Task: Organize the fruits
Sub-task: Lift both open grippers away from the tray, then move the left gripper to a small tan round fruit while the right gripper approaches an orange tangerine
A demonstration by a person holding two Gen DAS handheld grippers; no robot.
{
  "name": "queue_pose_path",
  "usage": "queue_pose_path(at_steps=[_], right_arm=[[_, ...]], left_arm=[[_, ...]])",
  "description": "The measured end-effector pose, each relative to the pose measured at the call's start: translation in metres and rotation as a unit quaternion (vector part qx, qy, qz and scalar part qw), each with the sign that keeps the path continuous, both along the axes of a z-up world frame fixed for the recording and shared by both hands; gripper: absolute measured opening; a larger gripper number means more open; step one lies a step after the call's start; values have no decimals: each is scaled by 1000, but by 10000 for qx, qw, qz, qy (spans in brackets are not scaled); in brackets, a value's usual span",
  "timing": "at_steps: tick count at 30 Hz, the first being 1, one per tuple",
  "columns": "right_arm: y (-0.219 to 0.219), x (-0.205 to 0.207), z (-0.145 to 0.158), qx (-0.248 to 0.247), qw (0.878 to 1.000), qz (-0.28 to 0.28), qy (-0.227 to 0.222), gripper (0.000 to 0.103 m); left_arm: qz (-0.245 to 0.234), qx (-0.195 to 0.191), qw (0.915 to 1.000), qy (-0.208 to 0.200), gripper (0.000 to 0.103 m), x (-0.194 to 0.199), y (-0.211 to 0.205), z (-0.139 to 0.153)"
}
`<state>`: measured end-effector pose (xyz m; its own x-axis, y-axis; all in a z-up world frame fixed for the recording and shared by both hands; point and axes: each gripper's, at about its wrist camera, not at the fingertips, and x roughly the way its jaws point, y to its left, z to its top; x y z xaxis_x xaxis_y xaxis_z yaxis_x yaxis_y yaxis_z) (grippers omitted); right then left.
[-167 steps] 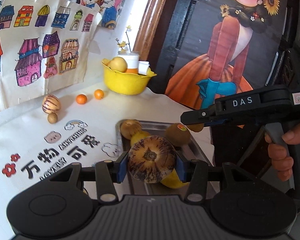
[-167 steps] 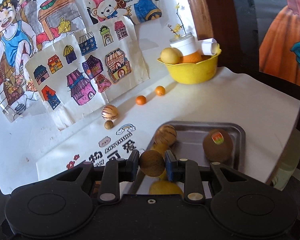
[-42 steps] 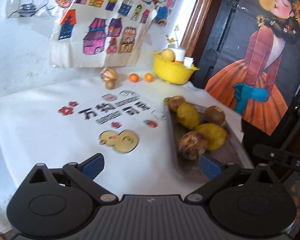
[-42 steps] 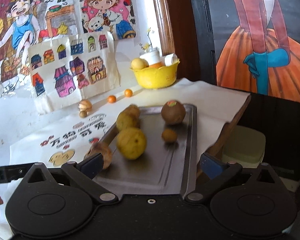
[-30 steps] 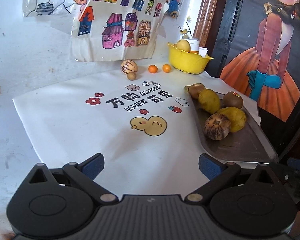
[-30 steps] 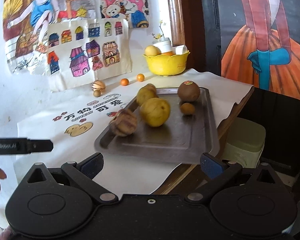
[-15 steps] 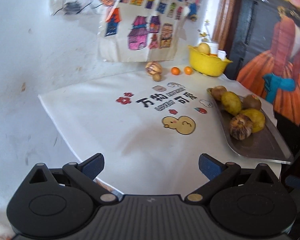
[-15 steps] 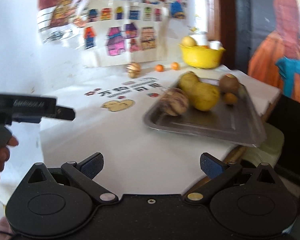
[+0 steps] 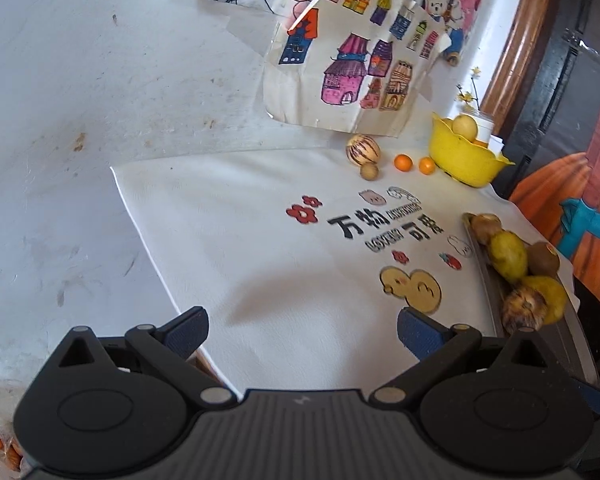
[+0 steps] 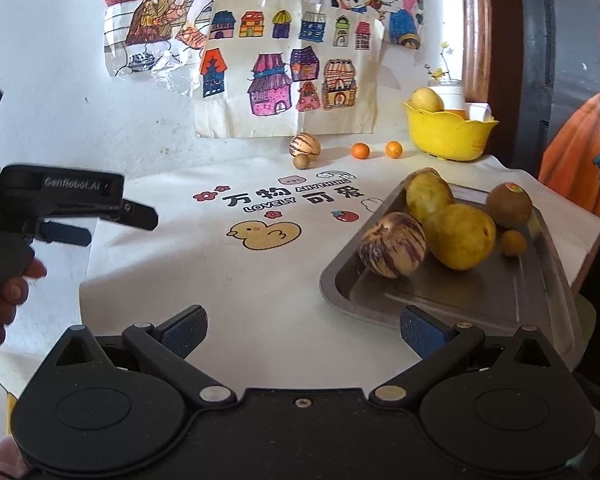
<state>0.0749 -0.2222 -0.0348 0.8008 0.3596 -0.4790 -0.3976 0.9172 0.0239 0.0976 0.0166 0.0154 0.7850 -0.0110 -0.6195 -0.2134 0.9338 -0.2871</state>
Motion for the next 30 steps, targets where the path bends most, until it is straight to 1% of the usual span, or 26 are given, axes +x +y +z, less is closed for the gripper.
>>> queue_pose_path(at_steps=[5,8,12,17,23,27,30], right_arm=[[0,13,6,-163,9997,160,-113,102],[-4,24,15,-374,9987,223,-273,102],[-16,43,31,-681,9964,198,-459,102],[-32,79,59,-795,9954,275,-456,102],[-36,143,97,-659,9965,413,-310,102],[-35,197,118,-299,9991,310,-25,102],[-30,237,127,-97,9995,263,122,102]], left_arm=[[-27,67,9999,-109,103,25,4,7],[-121,153,9997,-159,103,40,6,10],[-231,326,9990,-208,103,61,8,14],[-471,571,9968,-294,103,89,3,20],[-876,762,9918,-529,103,126,-8,24],[-1114,877,9877,-654,102,153,-14,23],[-1286,974,9844,-704,102,170,-19,20]])
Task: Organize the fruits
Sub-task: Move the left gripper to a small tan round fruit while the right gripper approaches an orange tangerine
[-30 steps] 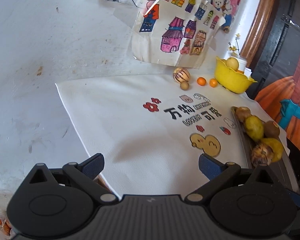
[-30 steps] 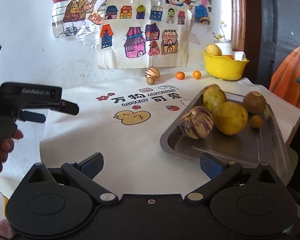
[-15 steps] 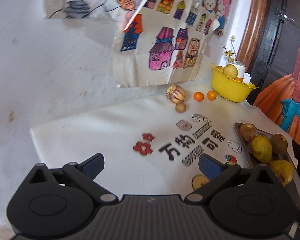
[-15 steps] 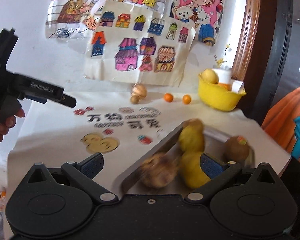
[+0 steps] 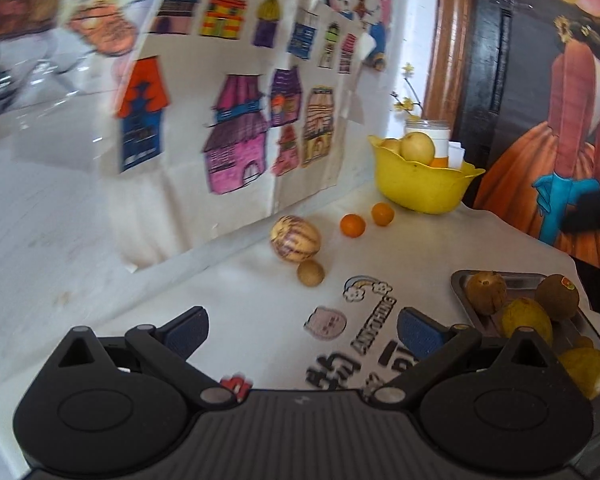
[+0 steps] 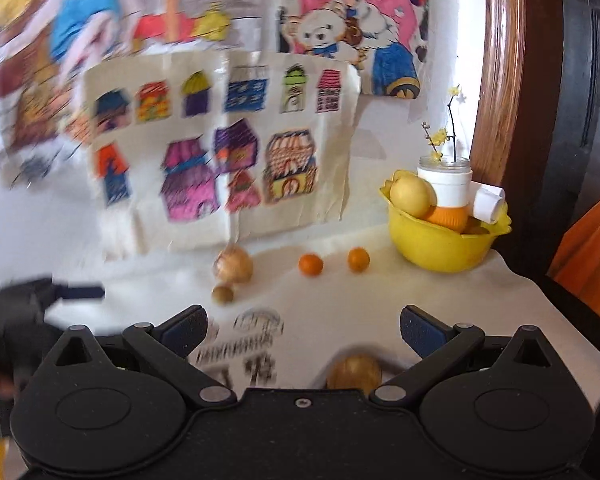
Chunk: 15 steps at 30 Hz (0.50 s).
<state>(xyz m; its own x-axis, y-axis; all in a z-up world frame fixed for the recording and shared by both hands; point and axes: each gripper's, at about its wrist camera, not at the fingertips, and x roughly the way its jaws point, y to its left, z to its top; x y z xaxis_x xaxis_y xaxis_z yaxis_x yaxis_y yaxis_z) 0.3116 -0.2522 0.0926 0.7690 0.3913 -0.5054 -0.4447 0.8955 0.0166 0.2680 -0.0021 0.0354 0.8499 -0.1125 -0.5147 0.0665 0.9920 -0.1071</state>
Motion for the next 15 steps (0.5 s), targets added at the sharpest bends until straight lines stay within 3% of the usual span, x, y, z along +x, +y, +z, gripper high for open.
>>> queue_pose_path(at_steps=[7,11,15], right_arm=[[26,92,-9,218,9965,120,799,102],[45,139,-26,368,9904,72,1334,95],[58,182,-48,647,9803,-217,1853,86]], left_arm=[[-99,74,9999,59,102,42,-11,-11],[11,-242,9995,213,102,64,-9,-17],[167,-462,9980,403,95,84,-10,-27]])
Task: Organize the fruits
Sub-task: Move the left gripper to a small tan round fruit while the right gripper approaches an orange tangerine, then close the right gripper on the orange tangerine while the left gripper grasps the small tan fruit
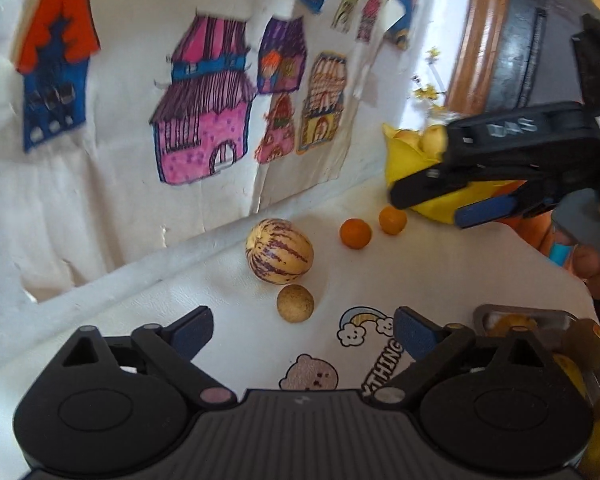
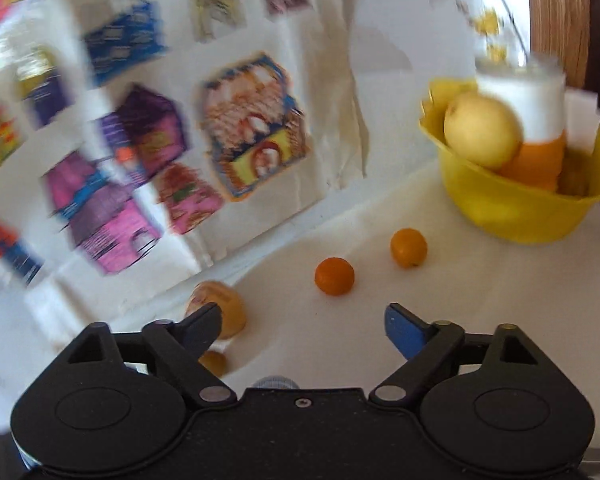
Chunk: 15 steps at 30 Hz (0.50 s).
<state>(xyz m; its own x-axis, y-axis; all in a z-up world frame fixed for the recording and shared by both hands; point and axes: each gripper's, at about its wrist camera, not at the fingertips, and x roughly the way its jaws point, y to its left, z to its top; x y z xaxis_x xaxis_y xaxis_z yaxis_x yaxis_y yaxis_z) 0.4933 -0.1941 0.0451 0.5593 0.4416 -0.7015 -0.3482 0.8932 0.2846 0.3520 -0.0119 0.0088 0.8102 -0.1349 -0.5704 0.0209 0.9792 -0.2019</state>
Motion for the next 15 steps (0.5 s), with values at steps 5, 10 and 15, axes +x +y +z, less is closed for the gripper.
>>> queue_pose_path(at_steps=[5,10,15], right_arm=[[8,33,-24,87,9992,-296,250,71],[18,51,-37,-52,9992,-336,201,61],[27,63,-46,-177,9992,-320,161,50]], left_arm=[[107,-97,9998,139,87,15,-4,-12],[179,-174,9995,170,78,27,-5,-18],[271,-207,9994,117,66,30,-6,-18]])
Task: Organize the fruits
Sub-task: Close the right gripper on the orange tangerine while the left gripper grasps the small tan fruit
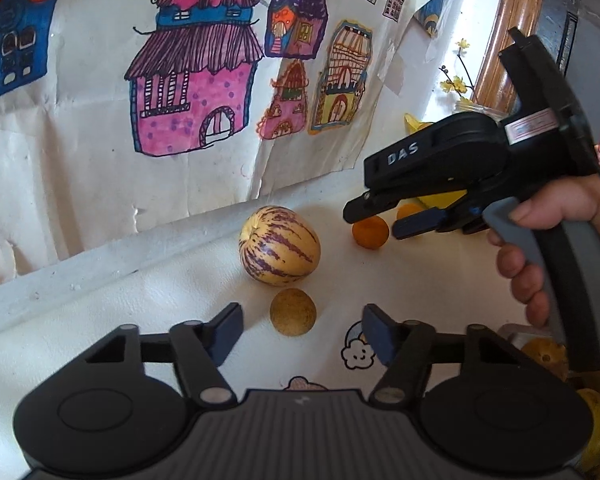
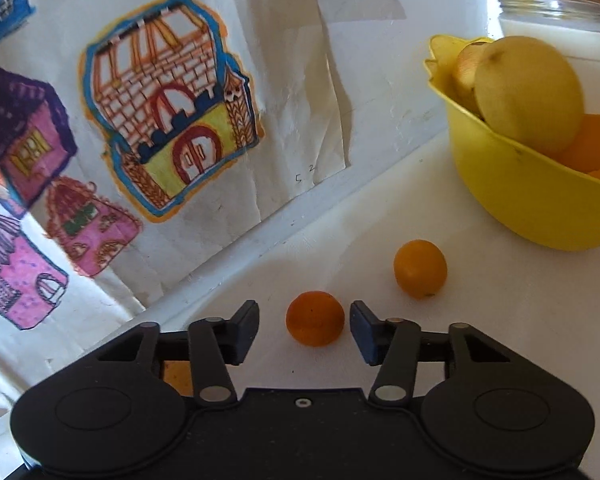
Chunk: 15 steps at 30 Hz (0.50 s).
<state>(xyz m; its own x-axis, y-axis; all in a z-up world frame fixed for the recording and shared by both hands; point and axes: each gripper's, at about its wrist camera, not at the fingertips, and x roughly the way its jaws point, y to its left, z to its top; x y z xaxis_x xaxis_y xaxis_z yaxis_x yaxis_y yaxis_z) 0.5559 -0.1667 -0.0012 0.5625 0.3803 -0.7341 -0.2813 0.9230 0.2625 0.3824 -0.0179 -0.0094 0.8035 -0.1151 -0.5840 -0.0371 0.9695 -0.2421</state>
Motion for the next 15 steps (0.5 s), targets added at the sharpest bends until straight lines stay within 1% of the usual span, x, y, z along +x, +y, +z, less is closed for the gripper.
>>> queue_pose_path(at_steps=[1,2,3,4,6,8,9,11,15], right_arm=[[1,1,-1,-29,10000,-1,-15,49],[3,2,-2,-61,10000,2,-29,48],[4,3,-2,-91,10000,2,-41,46],[5,3,-3,-117,9999,-2,-53,45],[5,4,-4,-149,9999,-17,-60,39],[5,5,-6,-165,9998,-44,-72,35],[5,5,-6,-148,9998,-45,-84,35],[6,6,-8,-154,9998,-41,-102,35],[7,0,-9,-108,9999,44,-58,35]], left_arm=[[19,5,10000,-11,65,0,0,0],[58,18,10000,1,61,0,-1,-1],[72,29,10000,-1,56,0,-2,-1],[89,33,10000,-1,53,0,-2,-1],[117,39,9999,-5,42,2,-3,-2],[139,7,9999,3,36,2,-2,-2],[152,-14,9999,7,33,2,-2,-3],[171,-49,9998,14,28,3,-1,-3],[159,-204,9997,-2,28,2,3,-4]])
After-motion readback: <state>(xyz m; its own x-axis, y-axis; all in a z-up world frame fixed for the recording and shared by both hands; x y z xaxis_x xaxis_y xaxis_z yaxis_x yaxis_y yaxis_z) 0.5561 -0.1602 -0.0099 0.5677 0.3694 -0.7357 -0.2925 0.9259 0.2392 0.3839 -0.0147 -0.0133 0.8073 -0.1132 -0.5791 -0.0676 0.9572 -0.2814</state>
